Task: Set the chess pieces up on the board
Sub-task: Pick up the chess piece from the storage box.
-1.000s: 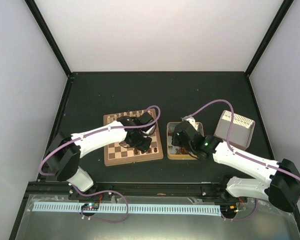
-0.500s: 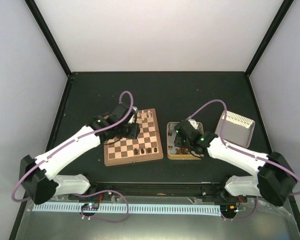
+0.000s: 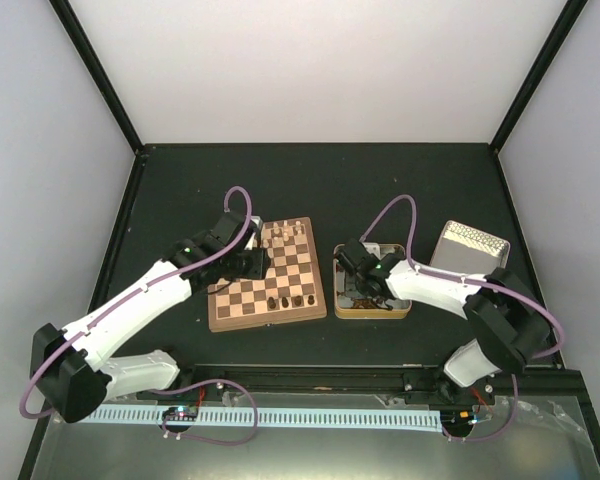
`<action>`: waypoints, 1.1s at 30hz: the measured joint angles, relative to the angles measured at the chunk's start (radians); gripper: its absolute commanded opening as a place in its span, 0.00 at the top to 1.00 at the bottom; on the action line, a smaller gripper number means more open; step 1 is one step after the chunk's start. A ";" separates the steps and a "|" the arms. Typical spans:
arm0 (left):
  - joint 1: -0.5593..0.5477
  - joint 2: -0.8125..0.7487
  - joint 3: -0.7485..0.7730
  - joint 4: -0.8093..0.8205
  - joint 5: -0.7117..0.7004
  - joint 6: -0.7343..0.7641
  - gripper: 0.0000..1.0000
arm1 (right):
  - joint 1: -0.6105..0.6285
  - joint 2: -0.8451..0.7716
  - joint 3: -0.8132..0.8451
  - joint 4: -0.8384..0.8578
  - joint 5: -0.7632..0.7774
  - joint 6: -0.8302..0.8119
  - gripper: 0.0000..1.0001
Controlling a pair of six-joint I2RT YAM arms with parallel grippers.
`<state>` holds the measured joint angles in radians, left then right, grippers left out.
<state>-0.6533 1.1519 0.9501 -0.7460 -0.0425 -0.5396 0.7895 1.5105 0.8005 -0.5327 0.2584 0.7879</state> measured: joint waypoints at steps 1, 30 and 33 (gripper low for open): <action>0.003 0.000 -0.002 0.002 0.003 0.000 0.55 | 0.000 0.012 0.006 0.001 0.004 -0.001 0.84; 0.103 -0.629 -0.193 0.013 -0.129 -0.045 0.32 | 0.022 -0.318 0.058 -0.035 -0.061 -0.033 0.94; 0.103 -0.722 -0.203 0.023 -0.142 -0.031 0.27 | 0.050 -0.314 0.074 -0.036 -0.075 -0.048 0.94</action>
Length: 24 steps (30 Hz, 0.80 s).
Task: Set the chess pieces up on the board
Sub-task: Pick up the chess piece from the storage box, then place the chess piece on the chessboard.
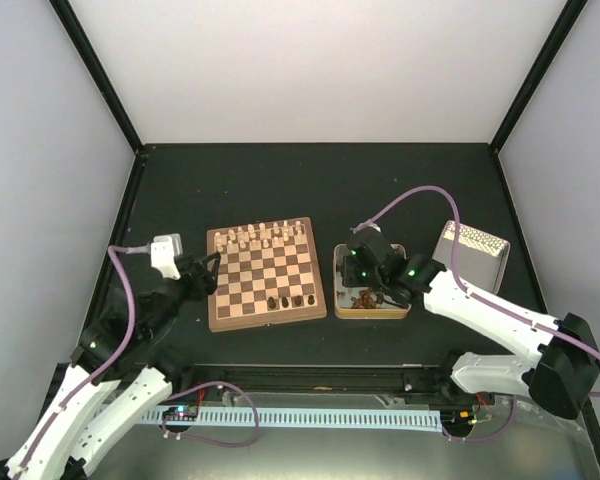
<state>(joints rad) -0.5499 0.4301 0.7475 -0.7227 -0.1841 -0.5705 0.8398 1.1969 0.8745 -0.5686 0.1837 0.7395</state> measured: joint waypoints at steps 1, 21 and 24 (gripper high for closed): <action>0.000 -0.023 -0.003 0.007 -0.003 0.004 0.26 | 0.011 0.002 0.007 0.000 -0.005 -0.004 0.94; 0.000 0.022 -0.096 0.240 -0.039 0.011 0.23 | 0.103 0.346 0.188 -0.015 -0.079 -0.085 0.93; 0.000 0.018 -0.096 0.239 -0.049 0.018 0.22 | 0.110 0.421 0.225 -0.015 -0.093 -0.085 0.93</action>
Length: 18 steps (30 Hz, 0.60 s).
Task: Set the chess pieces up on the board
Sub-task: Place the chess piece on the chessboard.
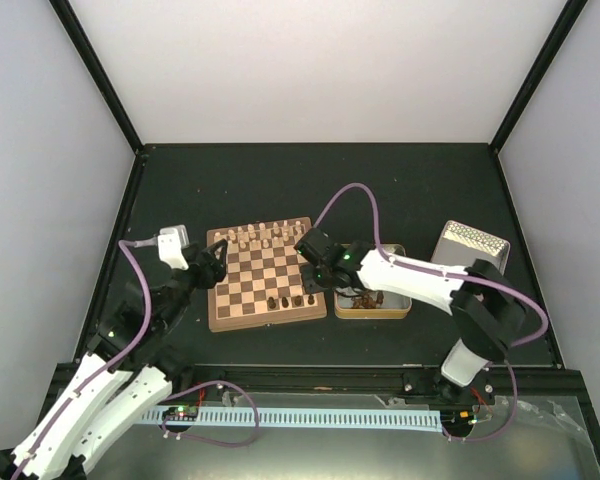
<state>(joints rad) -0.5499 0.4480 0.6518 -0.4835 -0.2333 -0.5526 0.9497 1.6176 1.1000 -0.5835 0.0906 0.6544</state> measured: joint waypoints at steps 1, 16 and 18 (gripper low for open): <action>0.000 -0.003 0.000 0.000 -0.003 0.003 0.22 | 0.003 0.025 0.014 -0.001 -0.004 0.000 0.93; 0.001 0.019 -0.014 0.010 -0.037 0.079 0.22 | 0.029 0.216 0.146 -0.044 -0.007 0.006 0.93; 0.001 0.019 -0.019 0.013 -0.039 0.081 0.22 | 0.032 0.216 0.149 -0.055 0.006 0.007 0.93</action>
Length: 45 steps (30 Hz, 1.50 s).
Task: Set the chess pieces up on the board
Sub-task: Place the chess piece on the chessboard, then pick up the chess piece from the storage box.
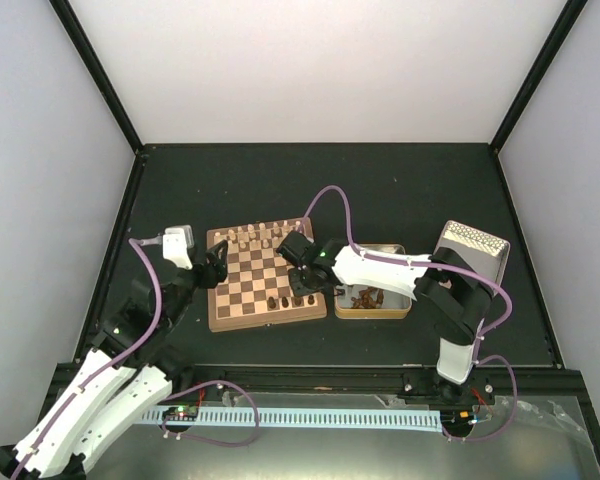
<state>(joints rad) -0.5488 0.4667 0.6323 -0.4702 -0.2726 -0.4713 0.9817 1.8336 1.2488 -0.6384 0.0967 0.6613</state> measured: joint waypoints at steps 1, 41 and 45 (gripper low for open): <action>0.000 0.000 -0.002 0.000 -0.001 0.000 0.22 | 0.001 0.000 0.000 -0.004 0.006 0.002 0.93; 0.000 0.110 0.021 0.040 0.049 -0.003 0.19 | -0.217 -0.477 -0.288 -0.013 0.167 0.068 0.56; 0.000 0.125 0.021 0.061 0.052 -0.003 0.19 | -0.253 -0.475 -0.338 0.000 0.152 0.057 0.56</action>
<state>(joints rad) -0.5488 0.5915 0.6537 -0.4095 -0.2207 -0.4740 0.7284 1.3586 0.9104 -0.6384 0.2489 0.7181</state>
